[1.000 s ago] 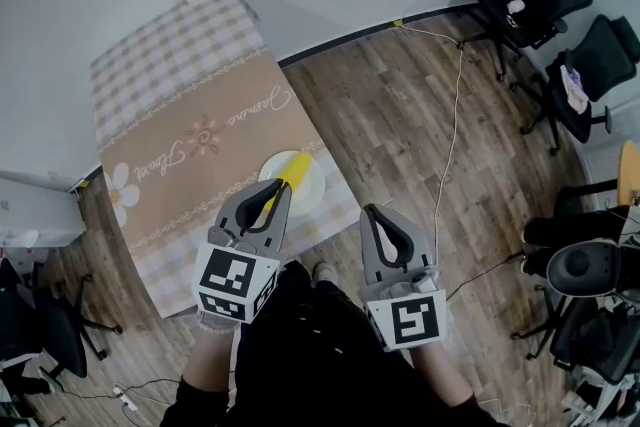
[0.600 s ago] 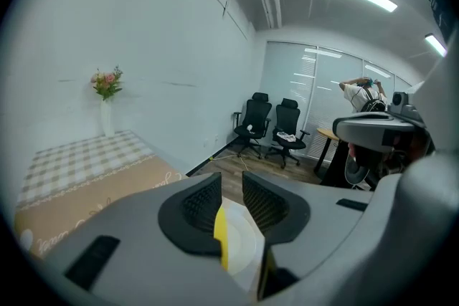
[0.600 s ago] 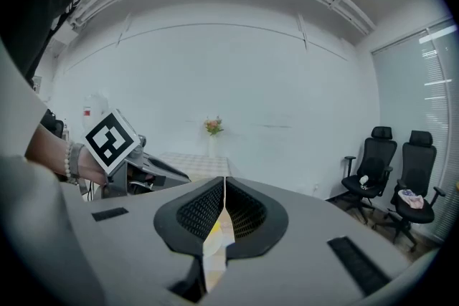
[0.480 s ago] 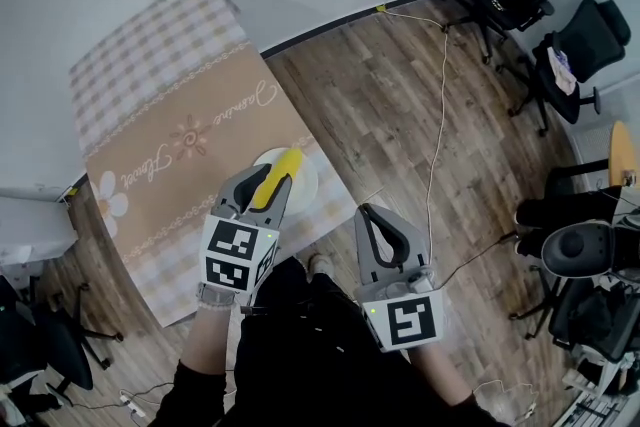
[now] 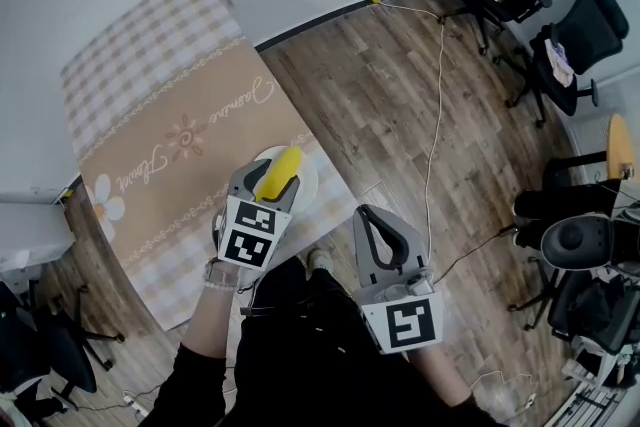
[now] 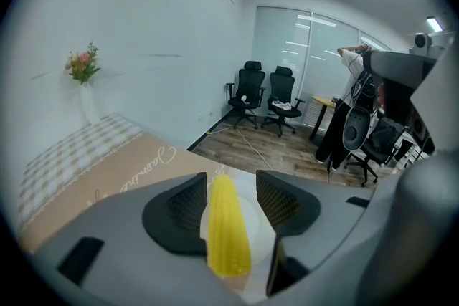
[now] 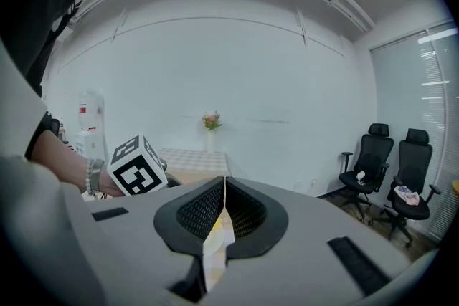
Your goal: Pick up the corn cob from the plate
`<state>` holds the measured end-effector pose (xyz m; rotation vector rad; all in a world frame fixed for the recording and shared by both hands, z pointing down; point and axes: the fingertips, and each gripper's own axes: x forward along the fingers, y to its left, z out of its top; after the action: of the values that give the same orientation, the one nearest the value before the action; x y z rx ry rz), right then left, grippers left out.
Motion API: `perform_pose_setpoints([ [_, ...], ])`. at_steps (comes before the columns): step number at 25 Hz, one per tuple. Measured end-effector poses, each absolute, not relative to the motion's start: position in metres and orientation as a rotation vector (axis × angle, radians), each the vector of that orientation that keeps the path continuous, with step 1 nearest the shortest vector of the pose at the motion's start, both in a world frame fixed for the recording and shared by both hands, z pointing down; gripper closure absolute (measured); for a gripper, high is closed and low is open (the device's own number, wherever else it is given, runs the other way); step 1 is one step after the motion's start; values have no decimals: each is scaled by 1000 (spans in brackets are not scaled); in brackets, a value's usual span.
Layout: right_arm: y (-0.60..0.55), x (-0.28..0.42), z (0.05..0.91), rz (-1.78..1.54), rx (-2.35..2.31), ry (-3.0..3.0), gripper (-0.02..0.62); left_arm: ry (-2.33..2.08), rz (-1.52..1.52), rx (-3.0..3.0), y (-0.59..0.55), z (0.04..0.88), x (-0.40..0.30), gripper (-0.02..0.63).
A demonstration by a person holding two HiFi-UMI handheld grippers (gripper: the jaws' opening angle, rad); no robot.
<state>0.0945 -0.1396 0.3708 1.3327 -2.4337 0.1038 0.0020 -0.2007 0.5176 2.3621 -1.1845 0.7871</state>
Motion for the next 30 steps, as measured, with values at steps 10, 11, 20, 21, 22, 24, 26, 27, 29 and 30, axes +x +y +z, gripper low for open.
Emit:
perform_pose_setpoints([
  [10, -145, 93, 383, 137, 1360, -2399, 552, -1108, 903, 2251, -201, 580, 2, 371],
  [11, -145, 92, 384, 140, 1362, -2394, 552, -1100, 913, 2247, -200, 584, 2, 371],
  [20, -143, 90, 392, 176, 1381, -2367, 552, -1061, 967, 2208, -199, 609, 3, 365],
  [21, -143, 90, 392, 178, 1382, -2366, 552, -1060, 963, 2202, -199, 611, 3, 363],
  [22, -143, 90, 393, 179, 1381, -2364, 552, -1058, 959, 2197, -200, 612, 3, 360],
  [24, -143, 90, 395, 181, 1384, -2358, 552, -1051, 956, 2187, -200, 616, 4, 357],
  [26, -143, 90, 396, 183, 1387, -2355, 552, -1046, 971, 2176, -199, 623, 4, 357],
  [27, -142, 90, 396, 187, 1388, -2352, 552, -1050, 985, 2177, -198, 626, 4, 356],
  [29, -142, 91, 397, 201, 1395, -2346, 552, -1063, 1018, 2195, -196, 629, 3, 356],
  [30, -142, 92, 397, 205, 1398, -2343, 552, -1066, 1025, 2205, -197, 629, 4, 356],
])
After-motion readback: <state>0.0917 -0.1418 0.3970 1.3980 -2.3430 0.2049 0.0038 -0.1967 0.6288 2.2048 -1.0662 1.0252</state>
